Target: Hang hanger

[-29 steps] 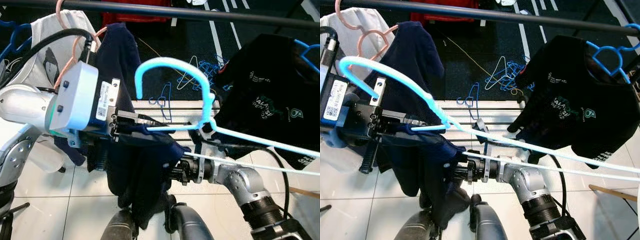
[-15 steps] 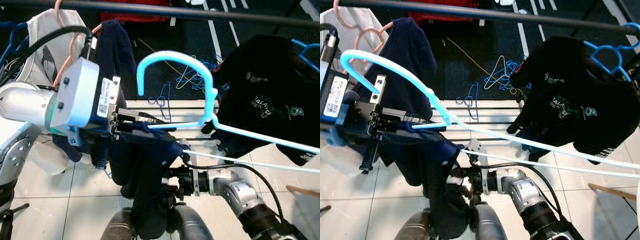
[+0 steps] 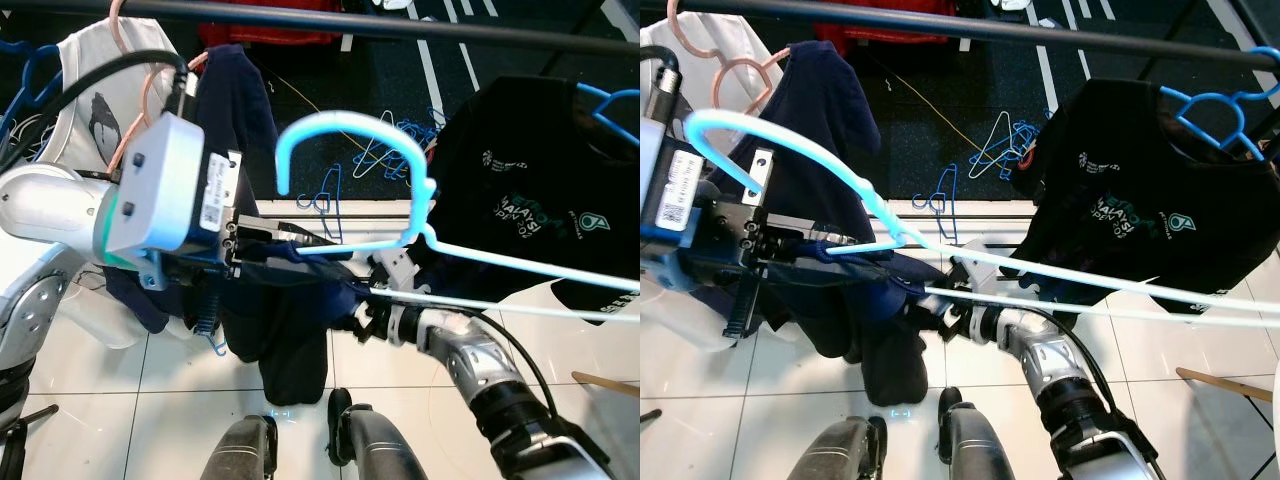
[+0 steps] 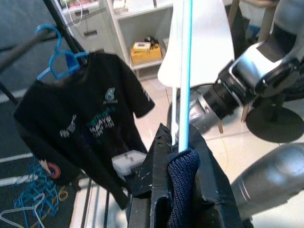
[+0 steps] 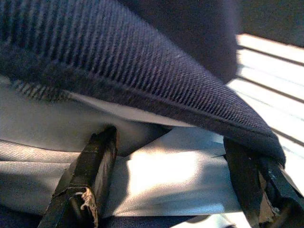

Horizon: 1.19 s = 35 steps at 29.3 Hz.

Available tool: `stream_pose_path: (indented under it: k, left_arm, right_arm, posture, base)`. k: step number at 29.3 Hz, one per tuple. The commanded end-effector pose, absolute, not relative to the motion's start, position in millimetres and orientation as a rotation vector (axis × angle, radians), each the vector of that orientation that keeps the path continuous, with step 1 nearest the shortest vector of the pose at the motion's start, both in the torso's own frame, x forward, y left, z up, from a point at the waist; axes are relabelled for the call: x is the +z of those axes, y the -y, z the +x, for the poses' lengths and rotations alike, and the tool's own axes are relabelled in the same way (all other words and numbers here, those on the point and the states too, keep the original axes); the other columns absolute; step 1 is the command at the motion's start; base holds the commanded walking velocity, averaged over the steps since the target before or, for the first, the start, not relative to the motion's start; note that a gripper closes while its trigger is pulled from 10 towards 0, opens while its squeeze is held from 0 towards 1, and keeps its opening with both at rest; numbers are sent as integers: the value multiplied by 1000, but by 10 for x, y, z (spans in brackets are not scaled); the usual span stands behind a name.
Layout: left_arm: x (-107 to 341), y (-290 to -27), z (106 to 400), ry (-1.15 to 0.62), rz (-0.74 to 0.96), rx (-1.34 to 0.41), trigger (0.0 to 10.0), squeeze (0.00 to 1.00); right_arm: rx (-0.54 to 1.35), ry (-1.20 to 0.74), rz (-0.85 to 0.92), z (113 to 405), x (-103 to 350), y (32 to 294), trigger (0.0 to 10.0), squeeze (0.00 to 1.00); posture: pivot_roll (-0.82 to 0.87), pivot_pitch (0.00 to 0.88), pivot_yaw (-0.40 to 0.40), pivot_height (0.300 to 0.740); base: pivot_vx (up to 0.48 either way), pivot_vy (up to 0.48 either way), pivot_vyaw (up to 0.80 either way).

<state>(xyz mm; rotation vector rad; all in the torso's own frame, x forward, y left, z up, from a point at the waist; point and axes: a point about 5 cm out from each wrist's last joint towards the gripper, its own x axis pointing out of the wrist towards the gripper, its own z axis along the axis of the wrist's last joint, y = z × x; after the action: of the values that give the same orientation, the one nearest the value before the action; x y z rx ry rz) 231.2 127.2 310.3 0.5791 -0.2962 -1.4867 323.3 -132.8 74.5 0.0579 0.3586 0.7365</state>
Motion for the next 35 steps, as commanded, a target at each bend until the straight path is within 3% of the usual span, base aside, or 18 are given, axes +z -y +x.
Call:
stream_pose_path:
  k: [1, 3, 5, 15, 25, 31, 35]
  left_arm:
    - [3133, -1298, 2262, 331, 628, -1489, 10000, 0]
    - [3089, -1323, 2281, 304, 642, -1476, 10000, 0]
    - [2968, -1408, 2371, 243, 687, -1408, 10000, 0]
    - [2948, -1547, 2541, 213, 698, -1261, 10000, 0]
    - [2882, -1632, 2532, 175, 651, -1291, 10000, 0]
    - [2893, -1708, 2621, 179, 621, -1221, 10000, 0]
    - [2885, -1700, 2669, 188, 609, -1185, 10000, 0]
  right_arm:
    - [564, -438, 15, 3187, 560, 1650, 10000, 0]
    - [518, -417, 6, 3223, 603, 1735, 10000, 0]
    - [375, -341, -17, 3337, 786, 2000, 10000, 0]
    - [144, -217, -74, 3441, 1087, 2391, 10000, 0]
    - [-13, -63, -43, 3544, 1399, 2511, 10000, 0]
    - [-57, 64, 129, 3561, 1590, 2602, 10000, 0]
    - [23, 166, 249, 3560, 1733, 2524, 10000, 0]
  posture:
    - [24, 224, 1, 740]
    - [21, 225, 2, 740]
    - [11, 224, 2, 740]
    - [-9, 225, 6, 740]
    - [-13, 224, 12, 740]
    - [-9, 219, 18, 740]
    - [-10, 215, 24, 740]
  base:
    - [0, 0, 0]
    - [0, 0, 0]
    - [0, 0, 0]
    - [0, 0, 0]
    - [0, 0, 0]
    - [0, 0, 0]
    - [0, 0, 0]
